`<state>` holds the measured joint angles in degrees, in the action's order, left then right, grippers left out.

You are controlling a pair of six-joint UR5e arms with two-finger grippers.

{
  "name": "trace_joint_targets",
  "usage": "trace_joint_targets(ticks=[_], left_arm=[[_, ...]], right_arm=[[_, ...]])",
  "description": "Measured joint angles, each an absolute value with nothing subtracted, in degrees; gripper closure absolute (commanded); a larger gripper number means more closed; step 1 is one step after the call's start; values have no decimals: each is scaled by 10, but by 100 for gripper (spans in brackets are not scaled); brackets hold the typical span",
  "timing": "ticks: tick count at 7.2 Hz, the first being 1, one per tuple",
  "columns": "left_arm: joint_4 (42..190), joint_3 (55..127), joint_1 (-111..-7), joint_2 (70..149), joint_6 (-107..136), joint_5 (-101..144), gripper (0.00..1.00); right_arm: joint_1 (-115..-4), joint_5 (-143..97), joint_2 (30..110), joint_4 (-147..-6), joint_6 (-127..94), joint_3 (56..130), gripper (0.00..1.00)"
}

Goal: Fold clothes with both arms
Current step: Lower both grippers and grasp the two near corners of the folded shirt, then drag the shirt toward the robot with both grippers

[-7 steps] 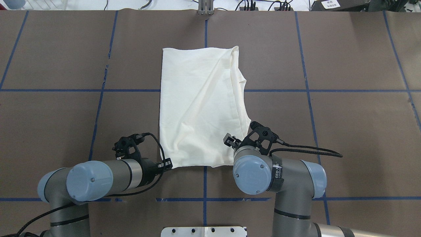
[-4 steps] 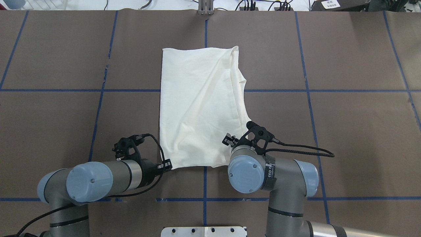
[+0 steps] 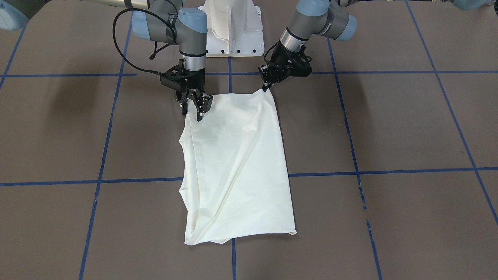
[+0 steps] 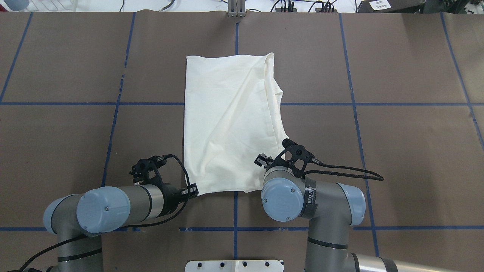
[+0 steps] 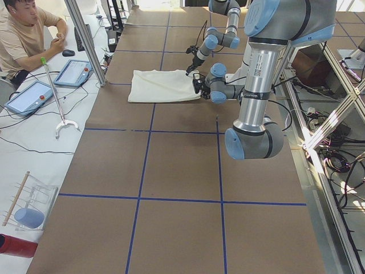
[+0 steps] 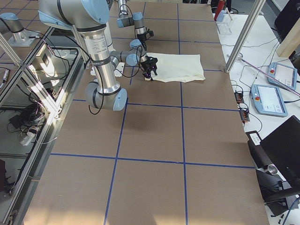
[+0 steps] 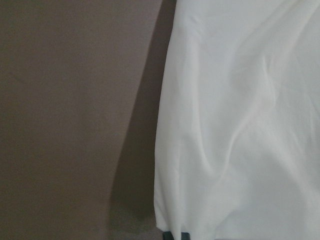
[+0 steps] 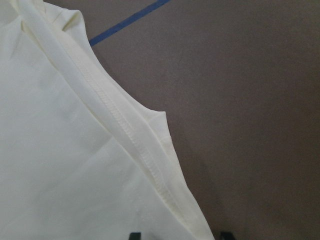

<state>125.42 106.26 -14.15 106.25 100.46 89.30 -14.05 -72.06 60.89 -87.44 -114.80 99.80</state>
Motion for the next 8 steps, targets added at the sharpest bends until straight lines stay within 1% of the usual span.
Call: trace_joint_targets(ticks=[4,5,6,8], left_arm=[[1253,1071,-142,1062,1003,894,100],[1238,1096,-142,1060,1001,897,100],[1196,1140,-142,1059,1000,900,100],[1075,1255,-129,1059,1008,906,100]], right_arm=[[-141,-721,611,-871,-1148,1009,100],[-142,-722,615,-875,-1147,1030,100],[-138,-722,623,-884,-1148,1064,100],[-95,-721,658,-951,-1158,1187,100]])
